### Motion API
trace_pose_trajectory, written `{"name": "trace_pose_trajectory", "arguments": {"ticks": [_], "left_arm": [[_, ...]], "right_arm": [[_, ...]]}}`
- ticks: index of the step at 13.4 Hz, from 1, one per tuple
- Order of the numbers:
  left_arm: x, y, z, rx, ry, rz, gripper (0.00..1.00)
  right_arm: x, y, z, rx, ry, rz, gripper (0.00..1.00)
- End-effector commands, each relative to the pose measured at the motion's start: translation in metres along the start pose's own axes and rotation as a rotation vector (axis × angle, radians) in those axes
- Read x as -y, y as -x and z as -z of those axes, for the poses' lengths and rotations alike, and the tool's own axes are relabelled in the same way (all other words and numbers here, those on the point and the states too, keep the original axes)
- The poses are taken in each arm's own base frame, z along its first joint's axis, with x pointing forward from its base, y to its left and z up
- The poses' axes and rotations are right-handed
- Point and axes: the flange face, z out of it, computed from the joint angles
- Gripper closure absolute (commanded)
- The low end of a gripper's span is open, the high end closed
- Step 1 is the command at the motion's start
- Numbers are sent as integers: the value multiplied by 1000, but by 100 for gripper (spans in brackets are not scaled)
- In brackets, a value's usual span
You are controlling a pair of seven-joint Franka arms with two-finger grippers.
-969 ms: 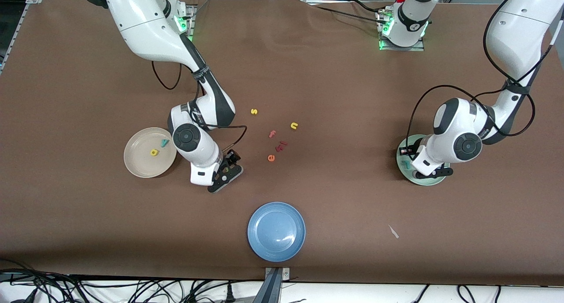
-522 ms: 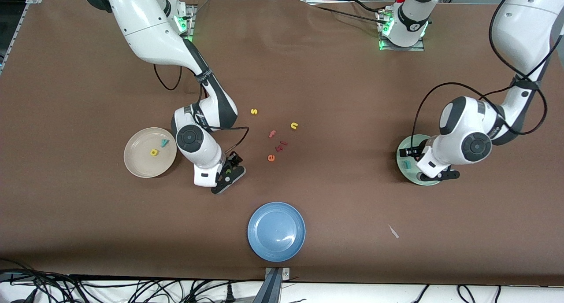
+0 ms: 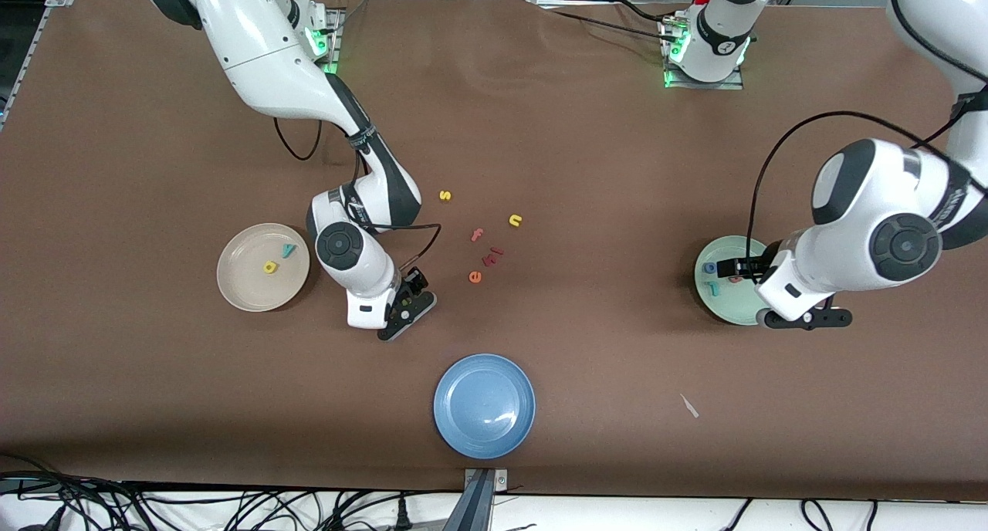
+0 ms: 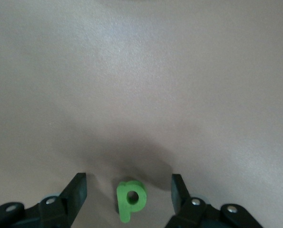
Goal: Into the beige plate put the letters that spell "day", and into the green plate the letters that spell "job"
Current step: 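Grasp the green p with the right gripper while the left gripper withdraws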
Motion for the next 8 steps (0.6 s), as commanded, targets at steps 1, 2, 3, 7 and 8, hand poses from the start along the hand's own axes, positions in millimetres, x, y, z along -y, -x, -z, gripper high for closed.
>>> {"name": "trace_pose_trajectory", "arguments": {"ticks": [1,2,3,7,8], "left_arm": [[0,9,61,-6,0,-41,0],[-2,16,79,-27,-8,-53,0],[-3,22,89,-41,-11,-71,0],[7,62,140,-101,-70,-140,0],[18,71,145,-95,-39,-131,0]], "right_arm": [[-2,-1,-2,48,-17,18,23],[-3,0,-2,53,-16,19,23],[-2,1,-3,56,-16,19,23],[0,0,-2,58,-13,27,28],[0,0,-3,62,-6,36,32]]}}
